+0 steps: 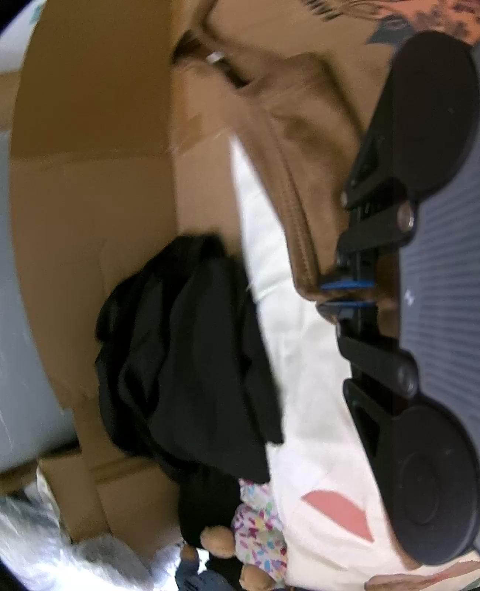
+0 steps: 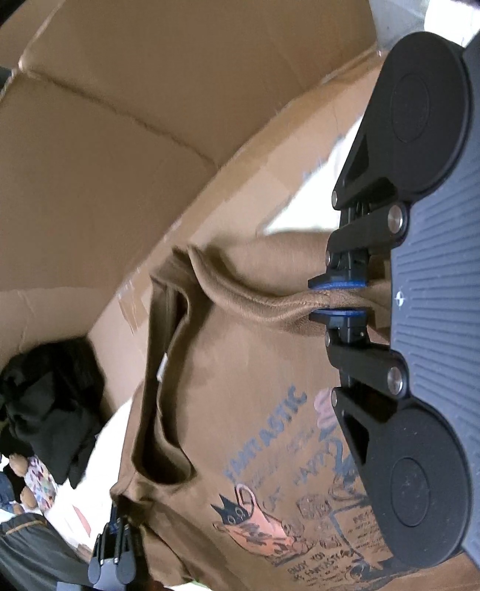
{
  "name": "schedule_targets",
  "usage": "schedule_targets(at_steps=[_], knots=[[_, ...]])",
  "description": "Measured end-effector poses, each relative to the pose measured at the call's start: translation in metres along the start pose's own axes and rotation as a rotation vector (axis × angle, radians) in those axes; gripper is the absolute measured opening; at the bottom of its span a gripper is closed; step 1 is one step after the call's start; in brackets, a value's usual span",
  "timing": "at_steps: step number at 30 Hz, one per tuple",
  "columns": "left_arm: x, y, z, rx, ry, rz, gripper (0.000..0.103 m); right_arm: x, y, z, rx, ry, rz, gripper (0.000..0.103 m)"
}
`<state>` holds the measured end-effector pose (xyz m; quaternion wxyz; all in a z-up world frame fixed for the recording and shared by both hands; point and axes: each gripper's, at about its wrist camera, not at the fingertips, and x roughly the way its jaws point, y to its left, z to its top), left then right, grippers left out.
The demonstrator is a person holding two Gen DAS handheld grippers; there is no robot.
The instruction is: Fold clothes
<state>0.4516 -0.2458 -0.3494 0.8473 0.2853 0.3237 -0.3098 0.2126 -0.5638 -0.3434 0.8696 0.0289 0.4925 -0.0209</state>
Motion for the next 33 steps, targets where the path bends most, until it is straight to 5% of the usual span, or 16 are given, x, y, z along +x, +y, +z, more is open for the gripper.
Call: schedule_targets(at_steps=[6, 11, 13, 15, 19, 24, 33], knots=[[0.025, 0.010, 0.022, -0.114, 0.038, 0.056, 0.012, -0.006, -0.032, 0.005, 0.049, -0.007, -0.075, 0.012], [0.038, 0.006, 0.030, -0.146, 0.054, 0.145, 0.038, 0.001, -0.058, 0.003, 0.081, 0.010, -0.156, 0.012], [0.035, -0.001, 0.033, -0.118, 0.027, 0.173, 0.063, 0.005, -0.064, 0.002, 0.091, 0.021, -0.178, 0.012], [0.031, -0.009, 0.035, -0.084, -0.007, 0.192, 0.067, 0.010, -0.070, 0.000, 0.099, 0.033, -0.198, 0.015], [0.020, -0.018, 0.039, -0.055, -0.062, 0.184, 0.067, 0.013, -0.074, -0.002, 0.106, 0.045, -0.230, 0.032], [0.010, -0.035, 0.038, -0.001, -0.114, 0.074, 0.065, 0.006, -0.077, -0.002, 0.123, 0.039, -0.248, 0.049], [0.033, -0.068, 0.044, 0.076, -0.029, -0.039, 0.038, -0.019, -0.057, -0.003, 0.082, -0.039, -0.168, 0.053]])
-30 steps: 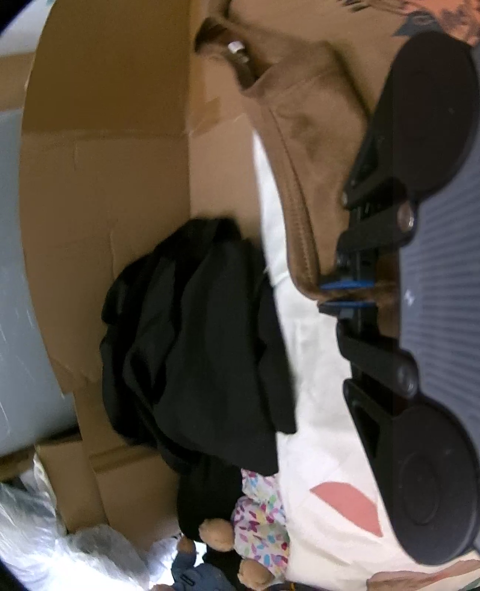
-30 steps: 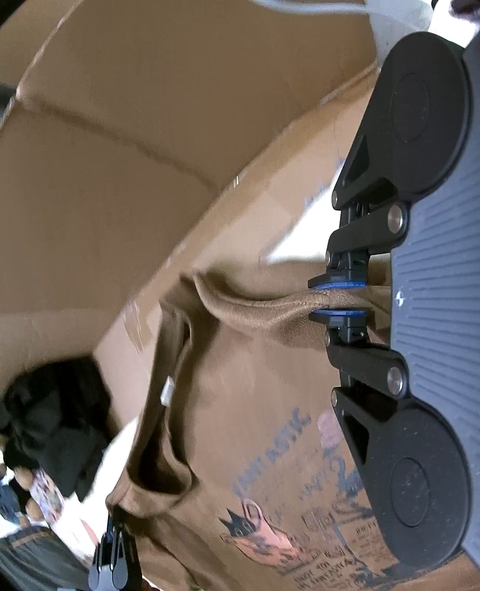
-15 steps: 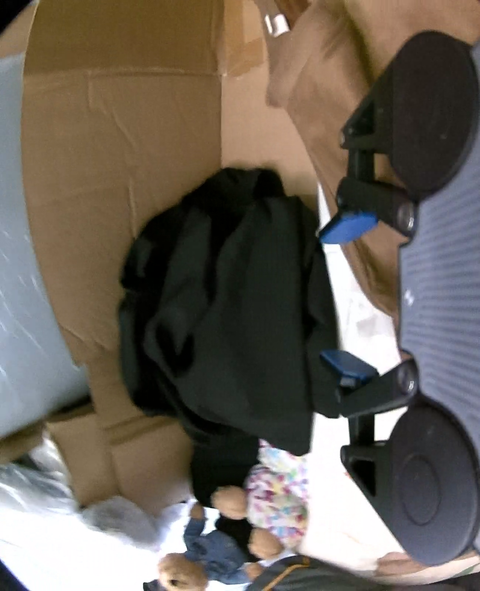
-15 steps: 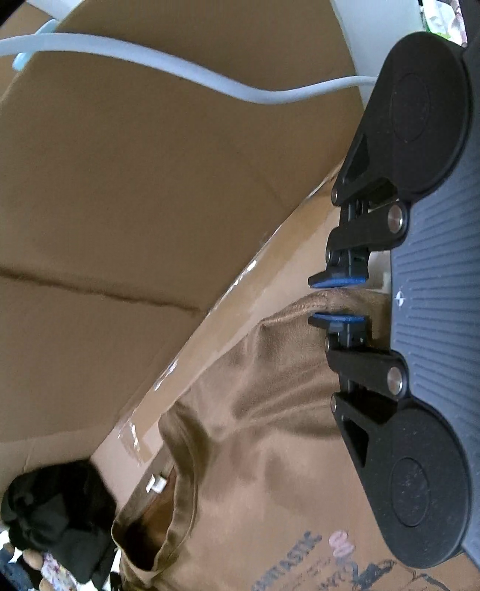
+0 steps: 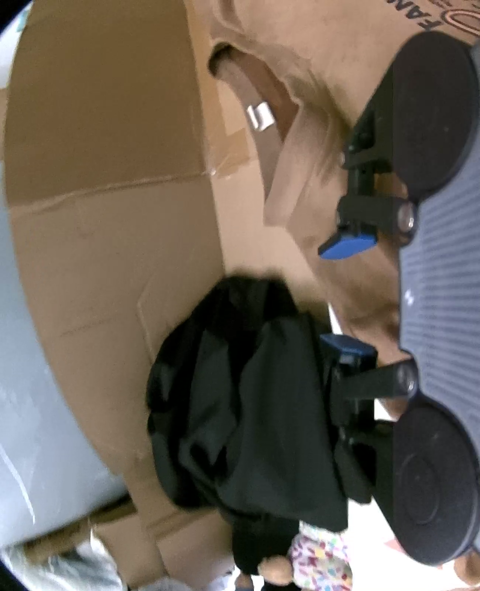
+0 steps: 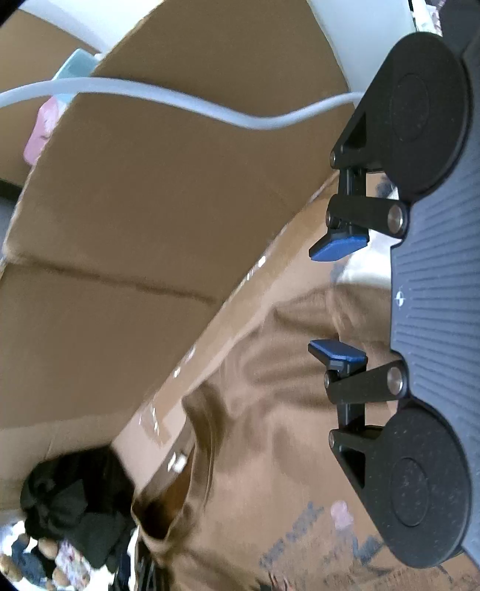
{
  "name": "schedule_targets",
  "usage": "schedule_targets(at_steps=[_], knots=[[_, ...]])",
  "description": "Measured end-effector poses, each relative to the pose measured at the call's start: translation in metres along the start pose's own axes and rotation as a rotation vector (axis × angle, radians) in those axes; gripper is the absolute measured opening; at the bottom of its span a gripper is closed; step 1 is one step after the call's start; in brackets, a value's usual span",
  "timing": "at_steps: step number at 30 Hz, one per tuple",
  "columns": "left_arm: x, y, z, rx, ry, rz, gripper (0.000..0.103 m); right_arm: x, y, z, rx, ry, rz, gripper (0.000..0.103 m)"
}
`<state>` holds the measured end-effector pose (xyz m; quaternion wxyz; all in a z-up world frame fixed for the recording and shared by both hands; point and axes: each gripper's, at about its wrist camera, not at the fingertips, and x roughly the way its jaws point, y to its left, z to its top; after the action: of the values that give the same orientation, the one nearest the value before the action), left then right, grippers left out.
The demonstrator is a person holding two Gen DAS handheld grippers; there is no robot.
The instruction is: Fold clothes
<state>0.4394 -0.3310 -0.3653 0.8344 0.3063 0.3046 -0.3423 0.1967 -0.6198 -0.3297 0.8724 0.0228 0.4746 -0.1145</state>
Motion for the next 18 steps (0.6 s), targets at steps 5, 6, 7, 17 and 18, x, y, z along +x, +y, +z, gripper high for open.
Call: schedule_targets(at_steps=[5, 6, 7, 17, 18], knots=[[0.015, -0.005, 0.000, -0.016, 0.027, -0.029, 0.034, -0.013, 0.016, -0.009, -0.024, -0.009, 0.049, 0.053], [0.018, -0.006, 0.000, -0.016, 0.029, -0.029, 0.034, -0.014, 0.019, -0.011, -0.027, -0.006, 0.067, 0.053], [0.021, -0.007, 0.000, -0.018, 0.031, -0.026, 0.034, -0.015, 0.022, -0.014, -0.031, -0.002, 0.083, 0.053], [0.051, -0.008, 0.007, -0.036, 0.056, 0.117, 0.033, -0.011, 0.031, -0.040, 0.043, 0.089, 0.160, 0.053], [0.050, -0.009, 0.008, -0.037, 0.052, 0.128, 0.033, -0.012, 0.033, -0.043, 0.046, 0.096, 0.164, 0.053]])
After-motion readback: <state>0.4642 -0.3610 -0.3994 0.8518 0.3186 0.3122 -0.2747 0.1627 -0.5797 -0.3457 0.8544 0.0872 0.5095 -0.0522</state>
